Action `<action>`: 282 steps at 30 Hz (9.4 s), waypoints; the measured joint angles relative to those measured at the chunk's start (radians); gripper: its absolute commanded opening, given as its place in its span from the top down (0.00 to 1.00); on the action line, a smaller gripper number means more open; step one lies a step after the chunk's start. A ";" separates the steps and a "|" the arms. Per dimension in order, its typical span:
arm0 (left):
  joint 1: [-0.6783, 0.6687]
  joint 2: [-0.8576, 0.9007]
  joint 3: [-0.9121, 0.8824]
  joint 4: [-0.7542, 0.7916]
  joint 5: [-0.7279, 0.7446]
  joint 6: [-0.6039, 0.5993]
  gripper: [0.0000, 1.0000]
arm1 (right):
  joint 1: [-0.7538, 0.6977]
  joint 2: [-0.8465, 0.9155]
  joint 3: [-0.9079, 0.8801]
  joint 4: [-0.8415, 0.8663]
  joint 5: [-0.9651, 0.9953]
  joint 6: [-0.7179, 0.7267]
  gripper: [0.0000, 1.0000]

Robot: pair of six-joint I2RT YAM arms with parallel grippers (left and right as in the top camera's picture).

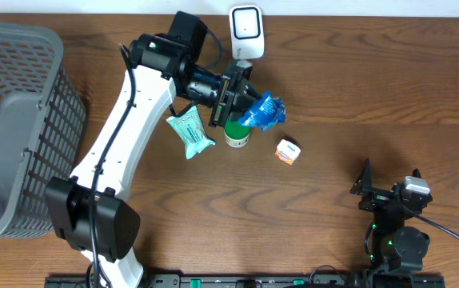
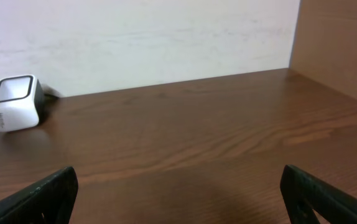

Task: Scan the item barcode
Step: 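Carry the Oreo pack toward the scanner, rotating it, then hold the Oreo pack against the scanner face, then carry the blue Oreo pack rightward and drop it on the table, then grasp the Oreo pack with the right gripper as left arm retracts, then move the Oreo pack to the far right table edge and release, then reach the right gripper to the orange juice box and grasp it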

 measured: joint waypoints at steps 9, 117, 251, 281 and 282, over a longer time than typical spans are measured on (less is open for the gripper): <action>0.017 0.000 0.000 0.053 -0.013 0.443 0.93 | 0.000 0.000 0.000 0.000 0.000 0.000 0.01; -0.059 0.586 0.173 1.169 -1.675 1.640 0.93 | 0.000 0.000 0.000 0.000 0.000 0.000 0.01; 0.292 -1.402 -0.304 0.306 -1.691 0.941 0.02 | -0.650 2.082 1.685 -0.807 0.159 0.311 0.01; 0.280 -1.857 -0.702 0.005 -2.004 0.834 0.02 | 0.096 2.081 1.793 -1.398 -0.441 -0.393 0.06; 0.280 -1.857 -0.717 0.005 -2.007 0.834 0.02 | 0.122 2.081 1.793 -1.407 -0.437 -0.399 0.06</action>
